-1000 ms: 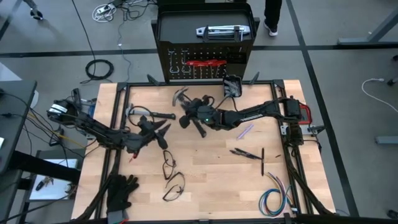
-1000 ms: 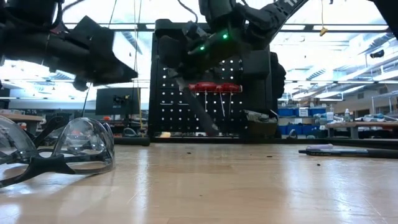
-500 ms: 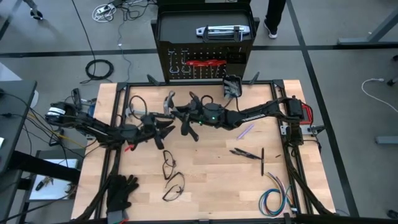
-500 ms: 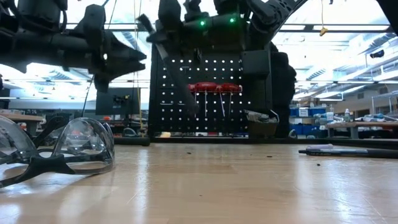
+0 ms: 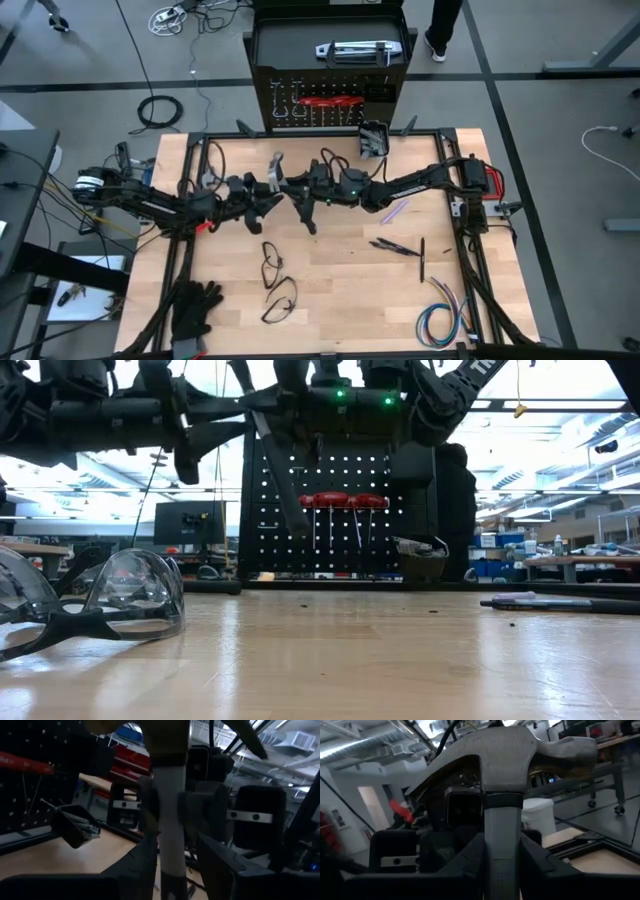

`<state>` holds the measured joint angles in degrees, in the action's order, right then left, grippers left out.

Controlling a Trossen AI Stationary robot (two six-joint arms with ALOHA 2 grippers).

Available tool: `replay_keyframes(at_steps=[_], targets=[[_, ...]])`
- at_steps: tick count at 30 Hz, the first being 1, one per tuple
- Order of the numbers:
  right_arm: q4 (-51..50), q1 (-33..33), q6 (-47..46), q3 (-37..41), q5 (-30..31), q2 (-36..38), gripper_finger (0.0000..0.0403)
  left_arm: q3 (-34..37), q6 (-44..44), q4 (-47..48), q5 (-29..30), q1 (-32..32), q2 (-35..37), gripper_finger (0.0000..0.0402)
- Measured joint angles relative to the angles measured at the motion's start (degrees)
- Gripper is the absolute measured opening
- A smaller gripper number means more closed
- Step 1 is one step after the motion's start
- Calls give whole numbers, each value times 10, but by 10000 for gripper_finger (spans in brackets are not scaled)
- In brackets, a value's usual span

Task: Hang tools onto peg board
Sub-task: Hang the right hammer on the pegboard

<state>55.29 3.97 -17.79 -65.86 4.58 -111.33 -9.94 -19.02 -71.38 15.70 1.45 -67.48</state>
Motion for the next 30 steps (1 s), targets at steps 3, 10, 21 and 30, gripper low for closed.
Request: replay_keyframes(at_steps=[3,10,21,30], targets=[[4,0,12,0,-2,0,83,-16,17,39,1,0,0,134],[-1,17,14,0,-45,7,83,-22,42,57,31,0,0,134],[-59,38,31,0,-73,38,83,-23,41,66,38,0,0,253],[-58,32,34,0,-77,38,83,-38,45,68,-10,-42,-7,275]])
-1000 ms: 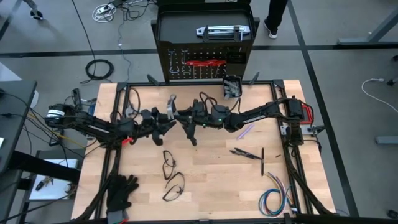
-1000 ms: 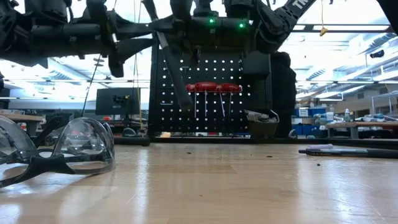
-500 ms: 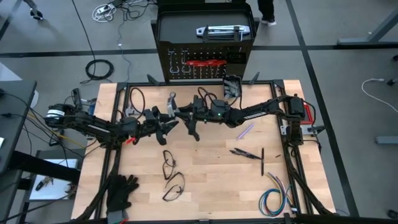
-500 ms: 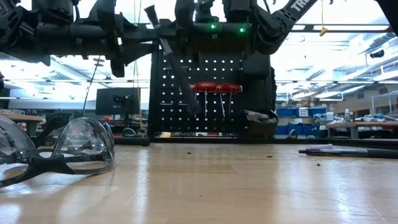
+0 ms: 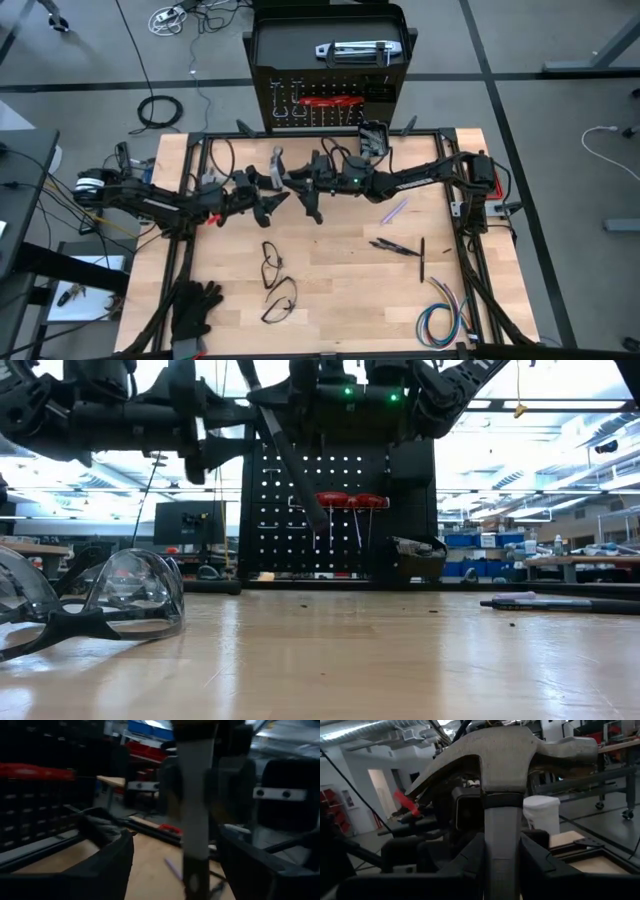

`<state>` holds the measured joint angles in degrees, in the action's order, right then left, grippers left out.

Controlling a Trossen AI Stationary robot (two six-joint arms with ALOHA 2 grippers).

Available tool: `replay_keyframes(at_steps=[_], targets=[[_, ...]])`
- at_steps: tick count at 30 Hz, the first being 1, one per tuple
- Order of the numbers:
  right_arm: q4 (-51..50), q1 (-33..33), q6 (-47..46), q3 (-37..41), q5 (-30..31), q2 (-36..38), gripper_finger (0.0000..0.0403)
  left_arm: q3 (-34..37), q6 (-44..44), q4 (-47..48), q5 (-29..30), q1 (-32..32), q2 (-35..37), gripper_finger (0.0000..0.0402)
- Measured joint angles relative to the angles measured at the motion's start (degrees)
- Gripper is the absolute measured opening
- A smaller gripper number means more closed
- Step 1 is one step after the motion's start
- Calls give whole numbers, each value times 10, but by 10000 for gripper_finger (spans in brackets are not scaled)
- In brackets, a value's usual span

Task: Hang tools onto peg board
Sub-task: Hang the right hammer on the pegboard

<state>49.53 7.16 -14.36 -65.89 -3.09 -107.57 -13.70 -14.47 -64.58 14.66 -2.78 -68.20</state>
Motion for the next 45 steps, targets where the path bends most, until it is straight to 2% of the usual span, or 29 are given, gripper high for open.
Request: replay_keyframes(at_steps=[4,11,17,21,28,35,42,45], targets=[[1,-2,0,0,-2,0,83,-34,-6,-3,-65,-17,-18,259],[6,-5,-2,0,-13,-1,83,-63,-9,-4,-112,-31,-61,243],[7,3,-27,0,-77,-1,83,-64,-2,-4,-140,-36,-65,198],[13,10,-63,0,-133,-1,83,-64,8,-3,-144,-36,-65,165],[21,13,-65,-1,-142,-1,83,-64,21,-21,-143,-36,-65,153],[13,10,-41,-1,-140,-1,83,-64,22,-21,-125,-36,-65,152],[-8,-6,10,-1,-84,1,88,-63,24,-16,-99,-36,-65,149],[-12,-8,15,-1,-78,1,102,-63,28,-12,-95,-36,-65,131]])
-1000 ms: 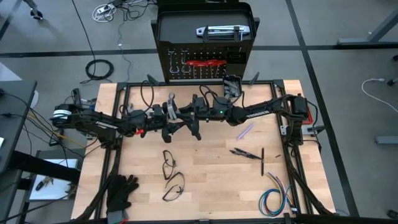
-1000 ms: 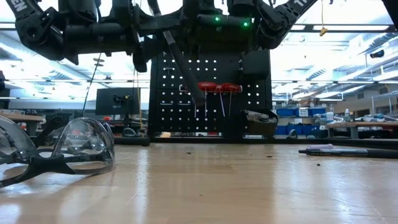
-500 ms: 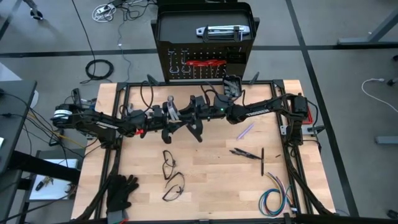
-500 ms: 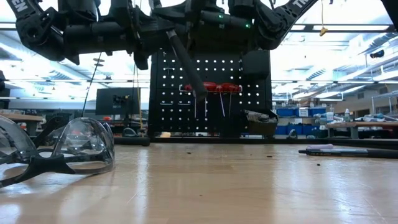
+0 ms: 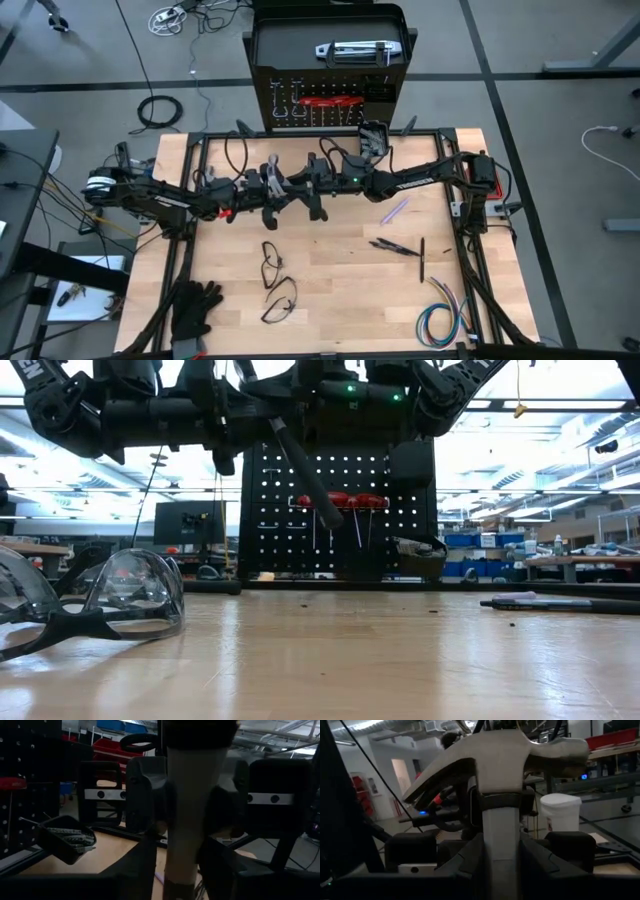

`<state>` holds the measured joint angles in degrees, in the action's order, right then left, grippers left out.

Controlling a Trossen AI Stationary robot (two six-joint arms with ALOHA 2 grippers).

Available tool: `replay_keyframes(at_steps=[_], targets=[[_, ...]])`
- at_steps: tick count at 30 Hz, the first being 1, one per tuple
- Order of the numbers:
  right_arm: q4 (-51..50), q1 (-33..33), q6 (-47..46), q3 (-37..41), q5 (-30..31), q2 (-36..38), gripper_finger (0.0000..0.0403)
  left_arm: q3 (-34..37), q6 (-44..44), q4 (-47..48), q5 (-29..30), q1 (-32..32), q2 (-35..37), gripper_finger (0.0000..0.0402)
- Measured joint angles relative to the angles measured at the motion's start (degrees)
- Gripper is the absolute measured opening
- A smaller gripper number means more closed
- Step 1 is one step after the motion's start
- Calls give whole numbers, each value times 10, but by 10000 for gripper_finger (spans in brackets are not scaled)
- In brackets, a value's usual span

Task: Hang tools onto peg board
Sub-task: Hang the right hammer on the pegboard

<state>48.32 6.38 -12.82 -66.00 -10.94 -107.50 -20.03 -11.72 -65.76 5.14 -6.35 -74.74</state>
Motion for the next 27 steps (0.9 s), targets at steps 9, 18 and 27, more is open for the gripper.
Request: replay_keyframes(at_steps=[9,18,27], targets=[[-3,0,9,0,0,0,94,0,12,8,12,0,1,44],[-10,4,3,1,4,0,125,-2,7,29,27,0,2,44],[-107,25,21,1,-8,35,191,-2,-8,44,47,0,2,44]])
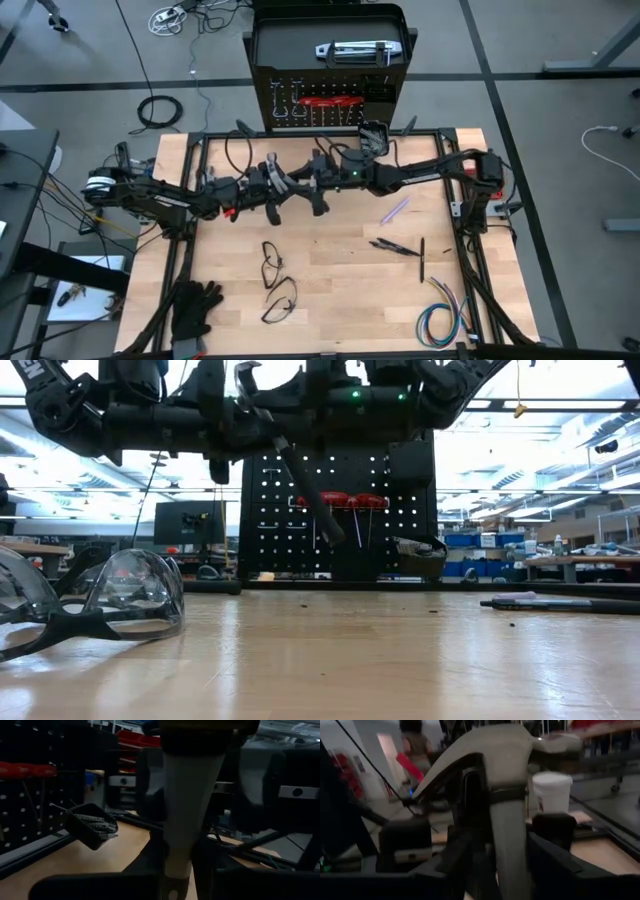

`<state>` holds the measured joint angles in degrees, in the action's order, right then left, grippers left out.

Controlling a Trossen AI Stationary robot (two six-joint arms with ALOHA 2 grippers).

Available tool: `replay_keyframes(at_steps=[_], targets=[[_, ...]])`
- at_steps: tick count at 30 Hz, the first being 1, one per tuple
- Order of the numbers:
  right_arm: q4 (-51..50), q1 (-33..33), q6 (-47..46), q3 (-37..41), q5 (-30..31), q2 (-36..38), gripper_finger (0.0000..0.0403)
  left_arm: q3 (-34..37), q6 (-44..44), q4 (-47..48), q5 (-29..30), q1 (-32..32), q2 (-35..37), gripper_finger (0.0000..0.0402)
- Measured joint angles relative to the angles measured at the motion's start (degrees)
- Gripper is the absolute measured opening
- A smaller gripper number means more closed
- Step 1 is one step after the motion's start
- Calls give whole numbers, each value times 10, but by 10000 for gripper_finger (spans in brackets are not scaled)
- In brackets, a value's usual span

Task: Hang tools onto peg board
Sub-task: Hang the right hammer on the pegboard

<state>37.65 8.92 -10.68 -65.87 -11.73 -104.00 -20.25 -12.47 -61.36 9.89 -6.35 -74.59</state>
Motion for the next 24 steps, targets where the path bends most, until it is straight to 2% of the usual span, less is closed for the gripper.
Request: replay_keyframes(at_steps=[6,11,14,17,20,24], targets=[[-165,8,41,0,-5,71,255,0,-10,2,0,-1,2,44],[-283,5,57,30,58,149,293,1,-13,38,2,0,18,44],[-266,-8,30,97,120,194,299,1,-13,83,38,-2,37,44],[-195,-21,-40,187,189,224,294,-12,-13,150,69,-14,56,44],[-104,-33,-124,272,249,226,285,-62,-13,263,89,-30,65,44],[-17,-53,-173,326,289,191,271,-153,10,397,140,-51,47,44]])
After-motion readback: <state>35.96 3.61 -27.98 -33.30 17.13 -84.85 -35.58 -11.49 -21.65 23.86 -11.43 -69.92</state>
